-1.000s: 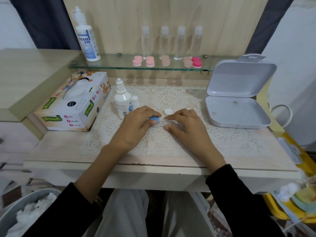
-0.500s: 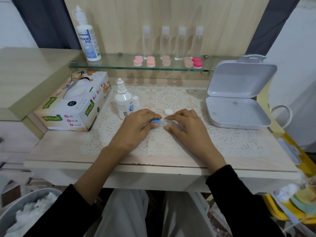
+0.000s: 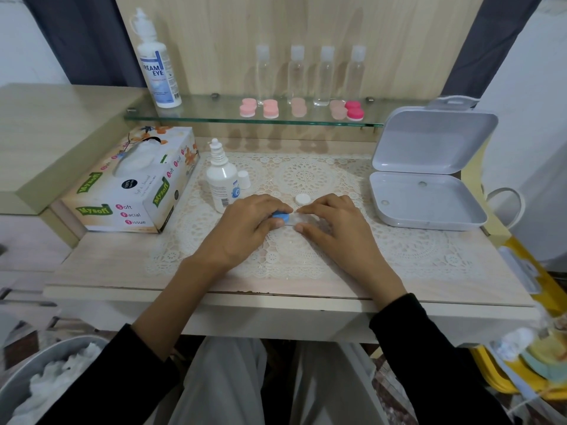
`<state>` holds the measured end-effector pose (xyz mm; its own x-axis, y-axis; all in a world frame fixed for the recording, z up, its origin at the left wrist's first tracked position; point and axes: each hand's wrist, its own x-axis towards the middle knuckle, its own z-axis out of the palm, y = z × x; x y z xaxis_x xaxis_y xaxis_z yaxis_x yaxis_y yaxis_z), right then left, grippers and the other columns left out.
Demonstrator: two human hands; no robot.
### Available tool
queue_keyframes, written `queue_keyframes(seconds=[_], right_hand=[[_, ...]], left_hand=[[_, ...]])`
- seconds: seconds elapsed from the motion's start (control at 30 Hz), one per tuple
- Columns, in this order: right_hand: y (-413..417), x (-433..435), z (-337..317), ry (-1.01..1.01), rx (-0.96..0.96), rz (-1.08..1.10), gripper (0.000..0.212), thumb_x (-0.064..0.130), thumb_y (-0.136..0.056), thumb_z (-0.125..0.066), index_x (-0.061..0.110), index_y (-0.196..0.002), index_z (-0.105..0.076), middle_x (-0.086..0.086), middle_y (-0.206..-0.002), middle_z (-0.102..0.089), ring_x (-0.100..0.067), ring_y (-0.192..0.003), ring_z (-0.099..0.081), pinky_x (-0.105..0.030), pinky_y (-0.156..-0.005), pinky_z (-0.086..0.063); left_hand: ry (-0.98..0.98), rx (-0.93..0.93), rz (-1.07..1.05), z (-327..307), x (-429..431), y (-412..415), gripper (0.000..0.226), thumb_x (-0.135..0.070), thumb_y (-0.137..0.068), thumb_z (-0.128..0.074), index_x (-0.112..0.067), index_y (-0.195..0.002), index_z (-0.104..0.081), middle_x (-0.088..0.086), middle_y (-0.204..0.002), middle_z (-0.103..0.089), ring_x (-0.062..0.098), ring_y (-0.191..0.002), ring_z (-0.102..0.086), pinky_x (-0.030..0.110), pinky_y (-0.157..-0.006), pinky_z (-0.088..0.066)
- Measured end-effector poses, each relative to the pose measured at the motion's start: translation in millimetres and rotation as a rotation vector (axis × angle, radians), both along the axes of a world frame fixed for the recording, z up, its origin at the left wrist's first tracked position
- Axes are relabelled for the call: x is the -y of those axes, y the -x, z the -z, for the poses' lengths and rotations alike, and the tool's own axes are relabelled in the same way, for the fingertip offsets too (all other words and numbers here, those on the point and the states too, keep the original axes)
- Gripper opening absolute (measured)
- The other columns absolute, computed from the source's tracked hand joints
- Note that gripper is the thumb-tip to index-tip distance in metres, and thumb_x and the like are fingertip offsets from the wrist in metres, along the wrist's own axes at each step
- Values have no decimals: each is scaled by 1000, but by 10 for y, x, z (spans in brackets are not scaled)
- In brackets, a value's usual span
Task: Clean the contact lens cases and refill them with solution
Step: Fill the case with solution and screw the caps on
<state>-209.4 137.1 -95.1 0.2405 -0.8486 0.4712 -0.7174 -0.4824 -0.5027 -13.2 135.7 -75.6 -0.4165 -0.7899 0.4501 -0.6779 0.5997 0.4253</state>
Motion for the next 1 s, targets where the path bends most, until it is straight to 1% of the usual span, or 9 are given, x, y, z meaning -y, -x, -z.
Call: queue_keyframes(seconds=[0.1, 0.27, 0.37, 0.5, 0.57, 0.67, 0.73, 0.83, 1.0], right_hand=[[6, 2, 1, -3, 2, -2, 29, 39, -88, -65, 25, -114, -69, 11, -104, -57, -5, -98, -40, -31, -87, -38], [3, -6, -9, 2, 1, -1, 29, 38, -88, -66, 25, -114, -69, 11, -105, -58, -7, -99, -42, -32, -88, -39], [4, 2, -7, -1, -4, 5, 29, 39, -88, -65, 26, -114, -69, 10, -105, -58, -8, -100, -42, -32, -87, -38], [5, 3, -1, 3, -12, 8, 29, 40, -89, -65, 26, -114, -68, 12, -104, -57, -6, -98, -41, -29, -85, -36], [7, 0, -1, -1, -13, 7, 30, 40, -89, -65, 26, -114, -68, 13, -104, -56, -4, -98, -39, -28, -84, -35], [5, -1, -4, -5, -8, 6, 30, 40, -89, -64, 26, -115, -68, 12, -104, -57, -3, -97, -39, -28, -84, -35], [2, 0, -5, -6, -10, 2, 30, 40, -89, -64, 26, -115, -68, 12, -105, -57, -4, -98, -39, -28, -85, -35], [5, -1, -4, -8, -12, 4, 30, 40, -89, -64, 26, -116, -68, 11, -105, -58, -5, -99, -40, -29, -86, -36], [9, 2, -1, 0, -10, -1, 29, 40, -89, -64, 26, -114, -68, 11, -104, -57, -4, -97, -39, -29, -84, -35]], left_hand=[[-32, 9, 32, 15, 12, -6, 25, -3, -90, -58, -13, -111, -67, -2, -110, -67, 8, -103, -58, 17, -91, -44], [-126, -25, 36, 36, 4, -7, 38, 3, -89, -54, -18, -120, -61, -7, -118, -62, 5, -111, -54, 8, -95, -37], [-132, -64, 27, 24, -8, -4, 36, -9, -89, -61, -20, -123, -58, -8, -123, -59, 3, -114, -51, 13, -98, -37], [-89, -51, -82, 43, -7, -7, 36, -30, -85, -69, -18, -118, -61, -7, -113, -60, 7, -104, -53, 24, -92, -43], [-66, -26, -88, 58, 2, -13, 29, -29, -87, -67, -18, -114, -63, -6, -107, -62, 9, -101, -55, 26, -90, -44], [-56, -2, -63, 52, 14, -14, 24, -19, -88, -65, -17, -112, -64, -6, -107, -63, 11, -101, -54, 15, -89, -37], [-59, 25, -45, 44, 18, -10, 25, -11, -88, -63, -17, -112, -64, -7, -109, -63, 10, -103, -52, 11, -89, -33], [-75, 44, -18, 52, 21, -18, 35, -2, -85, -61, -21, -114, -63, -11, -112, -62, 7, -107, -49, 11, -93, -31], [-43, -31, -73, 61, 5, -3, 32, -25, -87, -66, -20, -118, -61, -8, -119, -58, 7, -113, -47, 18, -96, -33]])
